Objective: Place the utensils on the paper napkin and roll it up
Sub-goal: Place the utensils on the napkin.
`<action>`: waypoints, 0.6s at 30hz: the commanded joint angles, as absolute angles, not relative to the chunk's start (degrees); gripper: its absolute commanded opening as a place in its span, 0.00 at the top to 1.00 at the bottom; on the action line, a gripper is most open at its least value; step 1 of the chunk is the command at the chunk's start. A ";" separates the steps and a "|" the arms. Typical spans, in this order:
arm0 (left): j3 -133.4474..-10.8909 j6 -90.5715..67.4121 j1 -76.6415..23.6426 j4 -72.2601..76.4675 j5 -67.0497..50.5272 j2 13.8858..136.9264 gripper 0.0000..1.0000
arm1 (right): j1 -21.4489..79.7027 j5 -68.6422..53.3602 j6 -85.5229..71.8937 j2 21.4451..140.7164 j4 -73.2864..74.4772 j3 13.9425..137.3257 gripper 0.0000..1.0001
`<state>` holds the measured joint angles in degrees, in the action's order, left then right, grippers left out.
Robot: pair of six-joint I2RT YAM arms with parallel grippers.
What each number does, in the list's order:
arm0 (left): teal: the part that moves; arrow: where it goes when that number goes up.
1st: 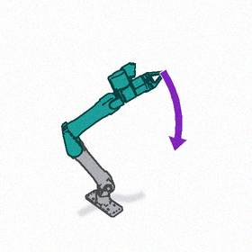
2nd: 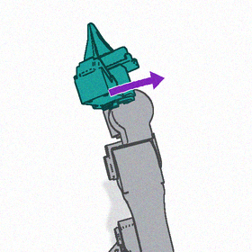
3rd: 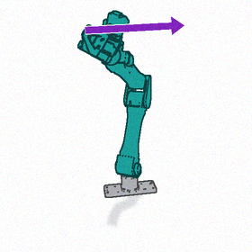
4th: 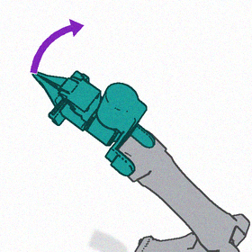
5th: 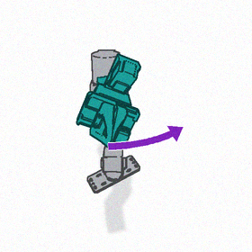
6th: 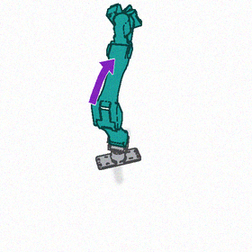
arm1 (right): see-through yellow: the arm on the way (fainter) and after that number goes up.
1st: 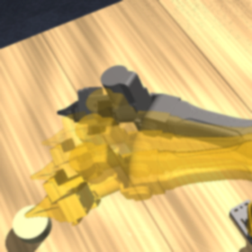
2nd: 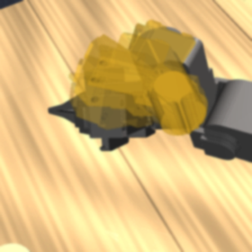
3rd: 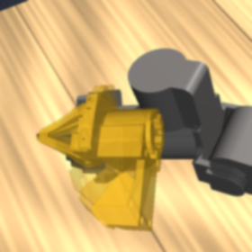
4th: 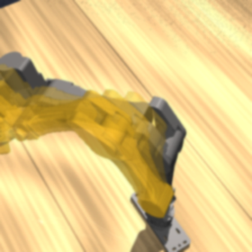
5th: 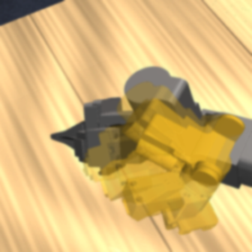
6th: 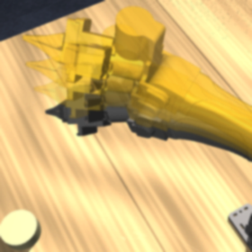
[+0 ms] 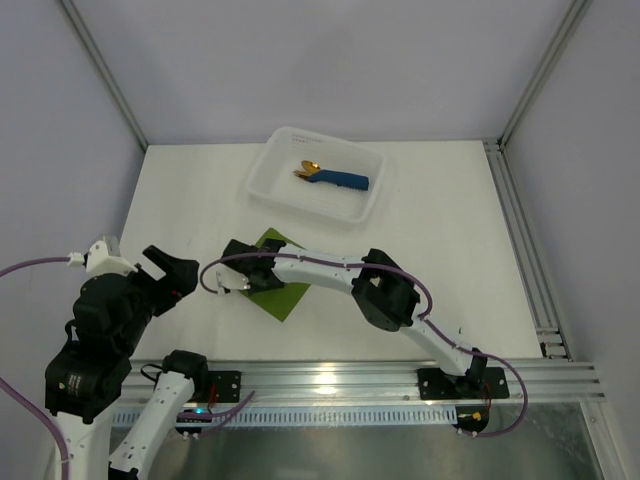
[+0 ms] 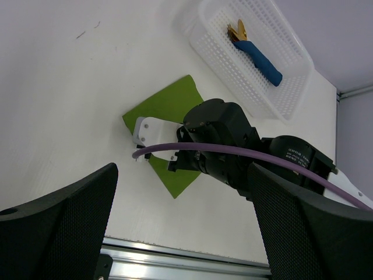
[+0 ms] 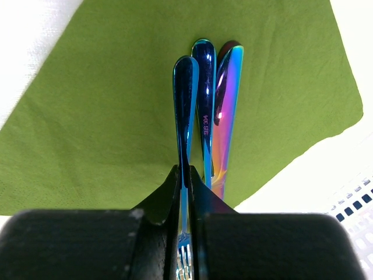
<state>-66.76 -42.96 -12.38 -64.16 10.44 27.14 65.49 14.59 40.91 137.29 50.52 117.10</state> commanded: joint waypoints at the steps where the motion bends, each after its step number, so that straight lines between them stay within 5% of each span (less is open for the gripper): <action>1: -67.15 -41.92 -12.57 -63.90 10.19 27.25 0.07 | 65.57 15.91 41.75 136.58 49.48 118.39 0.92; 18: -67.24 -41.92 -12.48 -63.90 10.02 27.24 0.07 | 65.30 16.08 41.57 136.93 49.66 118.13 0.87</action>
<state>-66.76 -42.94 -12.38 -64.16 10.46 27.14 65.43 14.90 40.88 137.29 50.52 117.10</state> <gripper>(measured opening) 0.932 0.130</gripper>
